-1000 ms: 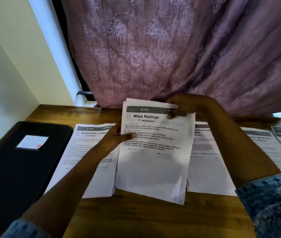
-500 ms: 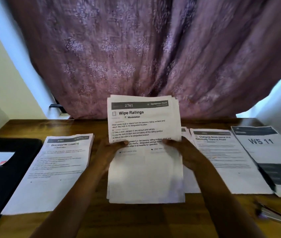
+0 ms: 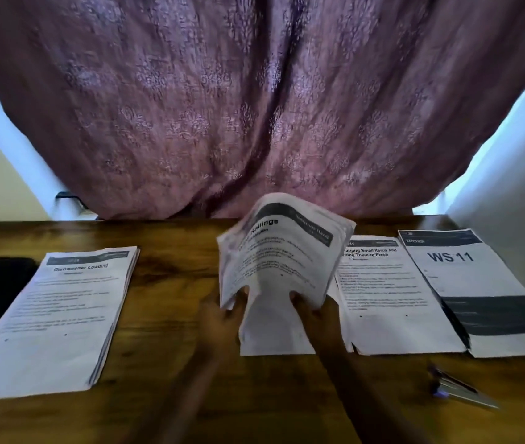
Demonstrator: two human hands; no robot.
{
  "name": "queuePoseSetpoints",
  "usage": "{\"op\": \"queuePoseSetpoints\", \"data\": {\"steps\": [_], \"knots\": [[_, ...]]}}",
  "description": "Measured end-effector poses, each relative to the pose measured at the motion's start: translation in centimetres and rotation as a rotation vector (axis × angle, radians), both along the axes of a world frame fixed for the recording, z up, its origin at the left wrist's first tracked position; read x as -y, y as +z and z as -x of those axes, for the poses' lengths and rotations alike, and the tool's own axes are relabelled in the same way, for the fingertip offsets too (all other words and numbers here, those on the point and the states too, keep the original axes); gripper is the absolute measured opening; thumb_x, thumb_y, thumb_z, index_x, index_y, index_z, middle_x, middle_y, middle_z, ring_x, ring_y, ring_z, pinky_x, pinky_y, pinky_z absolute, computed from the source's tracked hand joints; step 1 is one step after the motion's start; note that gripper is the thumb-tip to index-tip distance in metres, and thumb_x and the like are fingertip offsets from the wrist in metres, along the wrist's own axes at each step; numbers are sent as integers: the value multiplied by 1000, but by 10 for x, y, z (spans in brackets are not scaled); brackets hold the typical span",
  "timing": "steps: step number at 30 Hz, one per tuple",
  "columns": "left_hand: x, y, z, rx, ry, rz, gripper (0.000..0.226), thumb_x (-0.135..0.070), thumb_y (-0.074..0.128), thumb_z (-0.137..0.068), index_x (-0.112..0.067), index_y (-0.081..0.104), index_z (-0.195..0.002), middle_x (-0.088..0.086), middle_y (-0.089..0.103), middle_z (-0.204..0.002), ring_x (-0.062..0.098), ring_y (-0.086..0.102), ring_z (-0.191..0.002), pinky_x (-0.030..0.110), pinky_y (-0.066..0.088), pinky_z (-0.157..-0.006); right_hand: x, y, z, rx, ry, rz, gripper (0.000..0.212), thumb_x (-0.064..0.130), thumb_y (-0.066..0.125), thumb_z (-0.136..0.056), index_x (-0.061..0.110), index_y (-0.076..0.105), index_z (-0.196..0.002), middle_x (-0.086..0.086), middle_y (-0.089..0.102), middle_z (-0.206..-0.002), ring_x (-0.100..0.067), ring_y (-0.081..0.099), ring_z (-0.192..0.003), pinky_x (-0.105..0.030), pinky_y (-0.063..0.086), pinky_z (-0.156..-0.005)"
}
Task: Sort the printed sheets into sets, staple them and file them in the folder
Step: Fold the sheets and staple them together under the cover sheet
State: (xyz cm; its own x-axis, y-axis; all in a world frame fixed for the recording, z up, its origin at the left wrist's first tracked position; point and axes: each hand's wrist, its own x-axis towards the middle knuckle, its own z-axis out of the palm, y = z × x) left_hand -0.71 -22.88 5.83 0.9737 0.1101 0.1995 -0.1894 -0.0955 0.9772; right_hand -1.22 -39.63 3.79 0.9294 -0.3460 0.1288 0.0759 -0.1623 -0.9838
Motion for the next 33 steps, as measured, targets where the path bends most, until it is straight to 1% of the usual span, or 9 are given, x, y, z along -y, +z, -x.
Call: {"op": "queuePoseSetpoints", "data": {"steps": [3,6,11,13,15,18,22,26,33], "knots": [[-2,6,-12,-17,53,16,11,-46,71,-77,-36,65,-77,-15,67,-74,13,68,-81,30,54,-70,5,19,-5,56,1,-43,26,10,64,-87,23,57,-109,15,63,-99,-2,61,-96,-14,54,-77],[-9,19,-18,-63,51,61,25,-15,74,-82,-39,66,-80,-21,69,-77,-7,66,-77,17,51,-68,25,48,-14,50,73,-23,29,9,62,-89,31,55,-106,25,59,-94,12,59,-86,-7,48,-71],[-19,-15,0,-357,-31,138,37,3,70,-80,-34,70,-86,-23,72,-84,10,64,-93,34,48,-86,51,30,-13,-215,182,-82,10,15,64,-87,19,67,-97,5,71,-98,-18,65,-96,-27,53,-82],[-17,-35,18,-445,-12,129,33,-1,72,-80,-32,62,-86,-20,71,-79,8,60,-87,34,46,-87,51,12,-6,-328,177,-137,15,15,64,-88,14,67,-102,-1,71,-103,-21,66,-98,-38,53,-88],[-13,-49,32,-512,-15,145,33,-9,81,-71,-30,62,-89,-5,68,-98,15,61,-92,35,45,-90,50,-4,-1,-394,135,-117,12,10,64,-87,12,68,-97,-5,71,-101,-26,65,-98,-42,52,-90],[-15,-62,43,-582,-31,135,39,-19,87,-56,-25,66,-88,3,68,-99,6,68,-78,20,52,-70,52,-22,4,-479,99,-17,9,7,66,-83,14,71,-85,-6,72,-90,-30,67,-92,-44,54,-86],[-25,-70,49,-568,3,50,88,-65,87,-26,-21,68,-100,-7,75,-91,15,70,-88,32,55,-77,54,-39,13,-532,104,87,7,12,68,-82,14,71,-88,-3,72,-90,-24,67,-87,-40,55,-84],[-30,-65,33,-172,229,-638,65,-44,68,-84,-14,46,-137,11,56,-132,32,54,-118,48,50,-92,55,-44,16,-565,105,168,5,16,66,-86,19,66,-90,1,67,-90,-18,63,-85,-30,51,-80],[-3,-81,-22,1,-84,-1181,60,-61,31,-88,-27,53,-134,0,58,-130,25,52,-119,45,44,-92,49,-35,19,-522,108,434,24,17,62,-89,12,59,-112,-1,64,-100,-8,58,-80,-8,41,-63]]}}
